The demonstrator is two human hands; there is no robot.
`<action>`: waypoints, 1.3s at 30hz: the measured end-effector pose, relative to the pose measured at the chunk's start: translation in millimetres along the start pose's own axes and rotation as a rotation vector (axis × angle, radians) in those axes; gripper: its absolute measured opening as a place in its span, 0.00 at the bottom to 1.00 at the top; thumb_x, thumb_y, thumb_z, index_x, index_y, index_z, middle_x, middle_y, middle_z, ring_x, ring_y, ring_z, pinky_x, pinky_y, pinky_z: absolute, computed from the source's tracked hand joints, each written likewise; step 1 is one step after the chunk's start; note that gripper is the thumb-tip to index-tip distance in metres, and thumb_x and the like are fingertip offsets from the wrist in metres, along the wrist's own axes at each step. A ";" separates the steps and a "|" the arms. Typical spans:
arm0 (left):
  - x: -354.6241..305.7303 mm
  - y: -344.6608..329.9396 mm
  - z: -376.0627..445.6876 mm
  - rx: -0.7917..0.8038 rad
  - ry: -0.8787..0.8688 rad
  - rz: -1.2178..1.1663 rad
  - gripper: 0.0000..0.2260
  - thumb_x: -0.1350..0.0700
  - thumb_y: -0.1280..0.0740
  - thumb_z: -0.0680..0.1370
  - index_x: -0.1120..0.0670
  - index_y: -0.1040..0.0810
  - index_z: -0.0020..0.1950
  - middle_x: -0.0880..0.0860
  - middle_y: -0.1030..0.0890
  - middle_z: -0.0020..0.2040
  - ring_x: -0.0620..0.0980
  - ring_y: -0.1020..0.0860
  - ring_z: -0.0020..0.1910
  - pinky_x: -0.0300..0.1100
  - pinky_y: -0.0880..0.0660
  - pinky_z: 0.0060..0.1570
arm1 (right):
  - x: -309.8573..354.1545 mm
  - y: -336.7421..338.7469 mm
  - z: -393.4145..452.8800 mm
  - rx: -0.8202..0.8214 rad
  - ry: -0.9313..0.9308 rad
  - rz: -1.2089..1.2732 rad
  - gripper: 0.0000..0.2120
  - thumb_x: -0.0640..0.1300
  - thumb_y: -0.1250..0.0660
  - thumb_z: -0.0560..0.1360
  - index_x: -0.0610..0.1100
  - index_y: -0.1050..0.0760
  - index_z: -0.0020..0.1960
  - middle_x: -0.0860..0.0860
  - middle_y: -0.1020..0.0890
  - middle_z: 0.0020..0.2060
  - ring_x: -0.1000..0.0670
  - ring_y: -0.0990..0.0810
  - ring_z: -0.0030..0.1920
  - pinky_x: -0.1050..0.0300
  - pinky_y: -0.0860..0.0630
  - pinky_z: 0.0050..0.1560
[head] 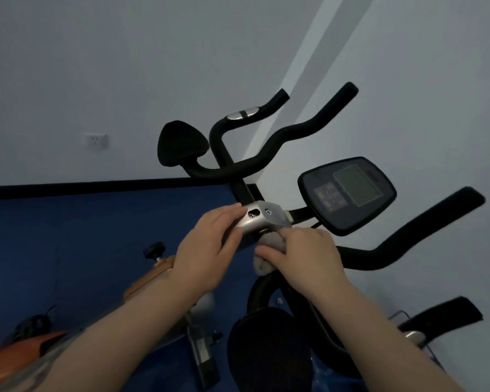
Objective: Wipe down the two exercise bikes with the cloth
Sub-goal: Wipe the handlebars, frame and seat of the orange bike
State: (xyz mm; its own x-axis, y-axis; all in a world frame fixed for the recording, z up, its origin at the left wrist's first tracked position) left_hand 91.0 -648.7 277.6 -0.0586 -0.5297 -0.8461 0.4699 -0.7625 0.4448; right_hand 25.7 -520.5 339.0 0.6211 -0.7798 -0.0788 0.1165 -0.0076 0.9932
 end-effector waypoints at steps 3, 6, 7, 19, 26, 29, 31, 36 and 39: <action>1.3 0.6 1.3 0.017 -0.008 0.000 0.17 0.53 0.39 0.82 0.46 0.29 0.72 0.41 0.29 0.70 0.38 0.34 0.68 0.33 0.37 0.65 | -20.2 5.0 -16.7 0.051 -0.073 -0.079 0.32 0.76 0.49 0.68 0.55 0.26 0.56 0.56 0.19 0.50 0.51 0.25 0.59 0.50 0.39 0.66; 0.5 0.8 0.0 0.003 -0.002 -0.008 0.17 0.52 0.40 0.82 0.46 0.29 0.72 0.41 0.30 0.70 0.37 0.35 0.69 0.33 0.37 0.66 | -16.9 -4.4 -3.8 0.131 -0.078 -0.095 0.29 0.74 0.45 0.70 0.50 0.26 0.51 0.52 0.18 0.46 0.48 0.21 0.51 0.52 0.31 0.52; 0.2 0.8 -0.6 0.002 -0.001 -0.010 0.17 0.52 0.40 0.82 0.47 0.29 0.72 0.41 0.30 0.70 0.37 0.35 0.69 0.34 0.37 0.66 | -9.6 -9.7 2.7 0.149 -0.060 -0.096 0.27 0.71 0.42 0.72 0.49 0.25 0.51 0.50 0.18 0.47 0.47 0.20 0.50 0.53 0.32 0.46; -0.9 0.9 -1.1 -0.012 0.008 -0.024 0.17 0.53 0.40 0.82 0.47 0.29 0.72 0.43 0.29 0.70 0.40 0.33 0.69 0.39 0.34 0.68 | 1.1 4.4 -8.9 -0.115 -0.061 0.002 0.11 0.57 0.37 0.77 0.51 0.22 0.43 0.52 0.19 0.35 0.48 0.20 0.39 0.57 0.38 0.35; -0.6 0.4 -0.9 -0.069 0.033 -0.052 0.16 0.54 0.38 0.82 0.49 0.27 0.70 0.43 0.26 0.68 0.41 0.31 0.67 0.37 0.34 0.63 | -9.8 -9.7 16.6 0.038 -0.214 0.094 0.22 0.65 0.40 0.76 0.46 0.21 0.47 0.48 0.18 0.41 0.46 0.21 0.43 0.56 0.35 0.37; -3.1 -3.1 -0.9 -0.057 0.058 -0.079 0.17 0.55 0.38 0.82 0.49 0.28 0.71 0.44 0.27 0.67 0.43 0.32 0.67 0.43 0.32 0.66 | -9.7 -2.2 9.2 0.042 -0.209 0.105 0.18 0.59 0.39 0.78 0.46 0.21 0.45 0.48 0.19 0.40 0.45 0.21 0.43 0.56 0.35 0.38; -3.3 -6.6 -0.4 -0.008 0.084 -0.114 0.17 0.55 0.39 0.82 0.49 0.29 0.72 0.45 0.28 0.69 0.44 0.32 0.69 0.47 0.33 0.69 | -14.2 11.9 3.2 0.061 -0.183 0.132 0.13 0.53 0.38 0.78 0.45 0.20 0.43 0.50 0.20 0.36 0.47 0.20 0.43 0.56 0.33 0.37; -14.8 -2.2 -2.6 -0.061 0.103 -0.189 0.14 0.57 0.38 0.82 0.47 0.24 0.66 0.41 0.28 0.67 0.38 0.33 0.68 0.39 0.37 0.69 | -45.7 48.6 -40.8 -0.073 -0.145 0.414 0.05 0.52 0.32 0.76 0.55 0.20 0.41 0.58 0.19 0.34 0.59 0.21 0.38 0.65 0.27 0.37; -50.7 -10.1 -1.9 -0.051 0.039 -0.241 0.15 0.61 0.39 0.81 0.42 0.22 0.58 0.35 0.24 0.57 0.30 0.30 0.60 0.32 0.33 0.63 | -55.6 67.3 -53.9 -0.274 -0.040 0.272 0.05 0.42 0.29 0.74 0.50 0.18 0.48 0.54 0.17 0.45 0.51 0.21 0.49 0.53 0.25 0.51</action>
State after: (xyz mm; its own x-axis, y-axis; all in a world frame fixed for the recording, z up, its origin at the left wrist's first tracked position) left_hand 90.9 -613.4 315.5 -0.1411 -0.3195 -0.9370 0.4899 -0.8450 0.2144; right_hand 40.8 -443.9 405.6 0.6281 -0.7538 0.1931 0.1578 0.3663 0.9170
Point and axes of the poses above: each hand's wrist, its own z-axis towards the middle knuckle, its own y-axis out of the back of the hand, x = y × z, the point moved 9 cm from there along z, towards the middle knuckle
